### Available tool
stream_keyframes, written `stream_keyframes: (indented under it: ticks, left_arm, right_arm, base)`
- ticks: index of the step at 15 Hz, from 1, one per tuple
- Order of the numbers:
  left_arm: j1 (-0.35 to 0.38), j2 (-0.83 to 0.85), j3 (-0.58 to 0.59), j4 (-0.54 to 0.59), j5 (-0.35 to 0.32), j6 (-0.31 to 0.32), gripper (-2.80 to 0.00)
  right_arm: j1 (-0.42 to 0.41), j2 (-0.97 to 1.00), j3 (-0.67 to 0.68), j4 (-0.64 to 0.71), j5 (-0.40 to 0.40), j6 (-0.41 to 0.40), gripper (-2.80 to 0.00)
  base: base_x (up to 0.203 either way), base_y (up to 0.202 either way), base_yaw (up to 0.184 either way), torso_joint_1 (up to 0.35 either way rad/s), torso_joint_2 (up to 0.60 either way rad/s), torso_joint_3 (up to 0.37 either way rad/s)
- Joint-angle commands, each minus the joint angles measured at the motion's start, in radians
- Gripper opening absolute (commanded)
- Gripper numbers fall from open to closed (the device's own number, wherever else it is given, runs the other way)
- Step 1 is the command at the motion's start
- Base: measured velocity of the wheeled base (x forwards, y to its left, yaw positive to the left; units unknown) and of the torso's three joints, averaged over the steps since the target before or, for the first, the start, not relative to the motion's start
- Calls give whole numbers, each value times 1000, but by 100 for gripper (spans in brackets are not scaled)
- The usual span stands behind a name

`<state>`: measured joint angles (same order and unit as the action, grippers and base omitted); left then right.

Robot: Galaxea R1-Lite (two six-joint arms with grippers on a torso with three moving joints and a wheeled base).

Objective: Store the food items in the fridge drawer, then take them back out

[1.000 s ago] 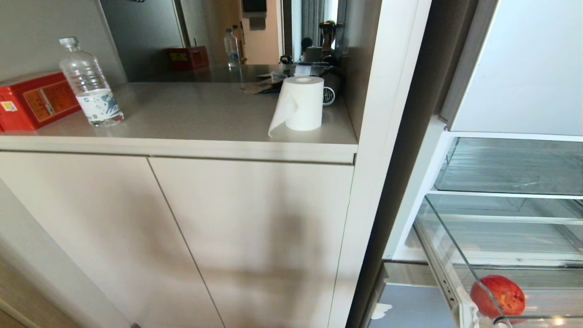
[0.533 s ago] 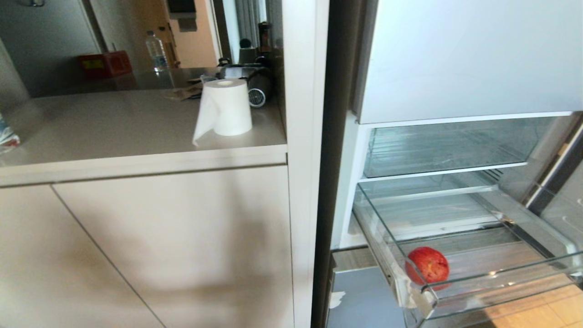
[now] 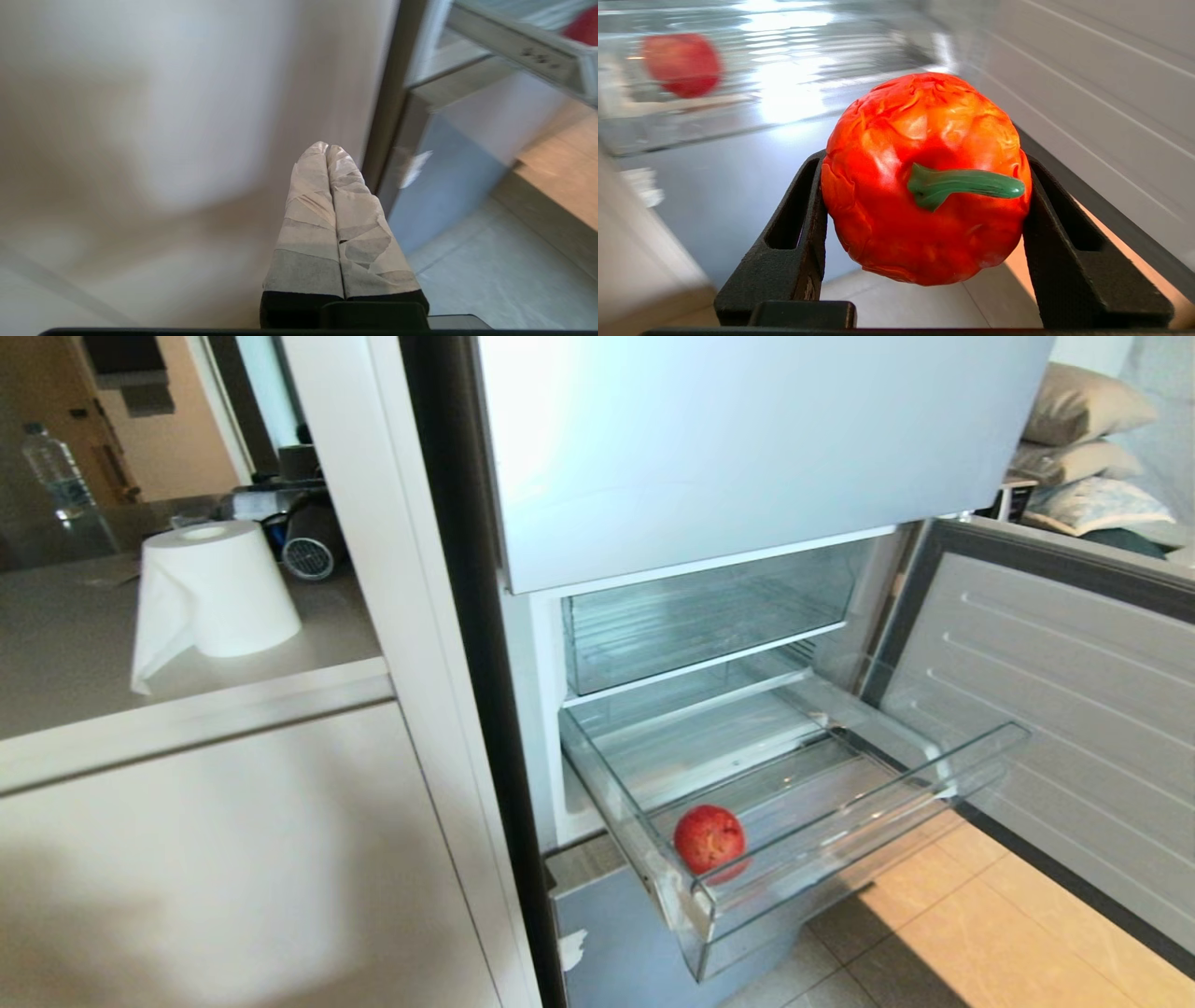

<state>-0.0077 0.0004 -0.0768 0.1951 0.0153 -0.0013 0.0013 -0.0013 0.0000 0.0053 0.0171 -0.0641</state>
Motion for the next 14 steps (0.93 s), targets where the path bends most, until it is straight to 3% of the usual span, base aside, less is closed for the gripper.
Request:
stream_keyframes:
  ticks: [1, 6, 9, 10, 12, 14]
  left_arm:
    - [0, 0, 0, 1, 0, 0, -280]
    - [0, 0, 0, 1, 0, 0, -280]
    - [-1, 0, 0, 1, 1, 0, -280]
    - [0, 0, 0, 1, 0, 0, -280]
    - [0, 0, 0, 1, 0, 0, -280]
    - [0, 0, 0, 1, 2, 0, -280]
  right_arm:
    - [0, 1, 0, -1, -2, 6, -280]
    - [1, 2, 0, -1, -2, 10, -280]
    - [-2, 102, -32, -18, -21, 32, -280]
    - [-11, 185, -69, -23, -37, 79, -280]
    - [-81, 404, -164, -38, -60, 204, -280]
    - [-273, 641, -252, -53, -73, 269, -280]
  base:
    - [2, 12, -175, 2, 4, 9]
    - [-1, 8, -164, 3, 2, 2]
    - [-1, 0, -30, 1, 1, 1]
    - [0, 0, 0, 0, 0, 0]
    - [0, 0, 0, 0, 0, 0]
    - [0, 0, 0, 0, 0, 0]
